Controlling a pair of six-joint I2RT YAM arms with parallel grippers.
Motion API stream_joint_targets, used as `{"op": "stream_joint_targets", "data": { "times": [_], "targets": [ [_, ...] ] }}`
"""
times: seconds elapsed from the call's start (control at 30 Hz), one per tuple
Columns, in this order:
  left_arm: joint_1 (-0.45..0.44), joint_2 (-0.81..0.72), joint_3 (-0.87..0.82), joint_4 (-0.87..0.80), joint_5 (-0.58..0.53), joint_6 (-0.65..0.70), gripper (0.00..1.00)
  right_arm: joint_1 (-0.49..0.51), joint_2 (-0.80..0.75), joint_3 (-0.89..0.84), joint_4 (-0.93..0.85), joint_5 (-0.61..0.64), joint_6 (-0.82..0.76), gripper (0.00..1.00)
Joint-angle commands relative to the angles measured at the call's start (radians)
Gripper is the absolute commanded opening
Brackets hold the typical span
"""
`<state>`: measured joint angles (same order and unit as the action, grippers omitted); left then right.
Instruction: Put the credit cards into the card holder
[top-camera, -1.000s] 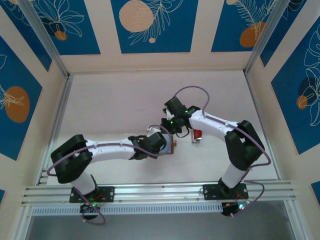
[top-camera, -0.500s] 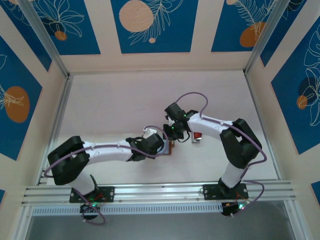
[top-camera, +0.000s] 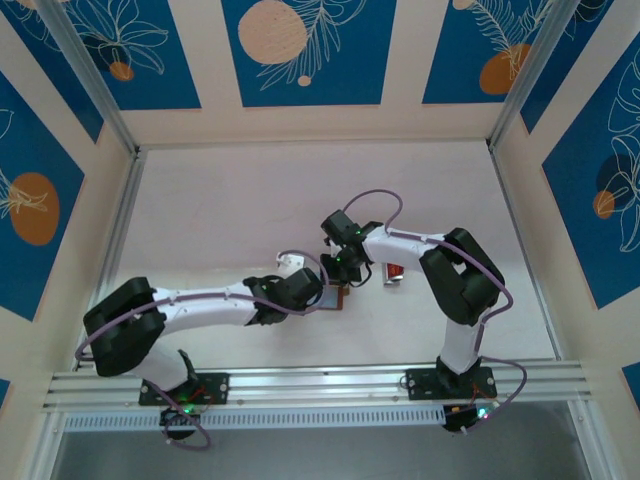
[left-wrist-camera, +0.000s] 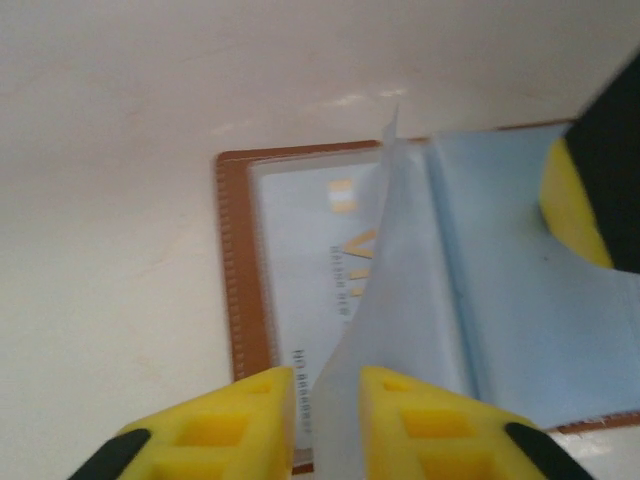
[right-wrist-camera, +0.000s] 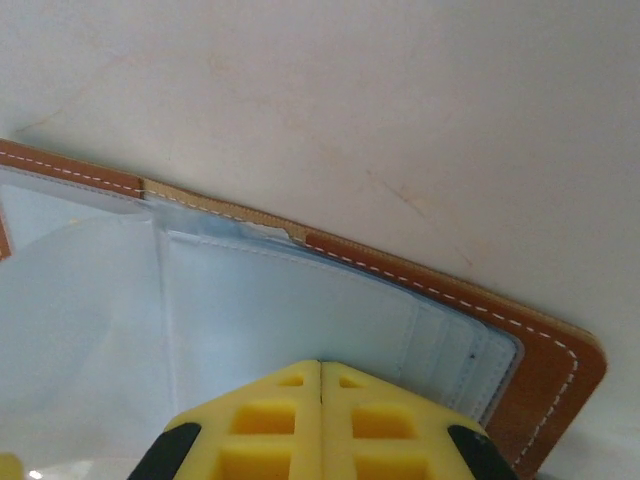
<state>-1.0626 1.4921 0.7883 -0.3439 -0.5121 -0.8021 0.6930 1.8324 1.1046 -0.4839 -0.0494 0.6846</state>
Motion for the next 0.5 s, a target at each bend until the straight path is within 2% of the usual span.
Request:
{"op": "stream_joint_targets", "data": {
  "times": [0.0,0.13,0.3,0.47],
  "targets": [
    [-0.004,-0.015,-0.009,-0.116,-0.107,-0.089,0.26,0.009,0.036,0.006,-0.037,0.005,0.001,0.01],
    [0.012,-0.023,-0.003,-0.216,-0.153,-0.162,0.29,0.01,0.03,0.014,-0.047,0.009,-0.006,0.01],
    [0.013,-0.12,0.022,-0.151,-0.105,-0.025,0.28,0.011,0.021,0.015,-0.057,0.014,-0.02,0.01],
    [0.013,-0.078,0.118,-0.136,-0.025,0.082,0.26,0.011,0.009,0.017,-0.068,0.025,-0.035,0.01]
  ]
}}
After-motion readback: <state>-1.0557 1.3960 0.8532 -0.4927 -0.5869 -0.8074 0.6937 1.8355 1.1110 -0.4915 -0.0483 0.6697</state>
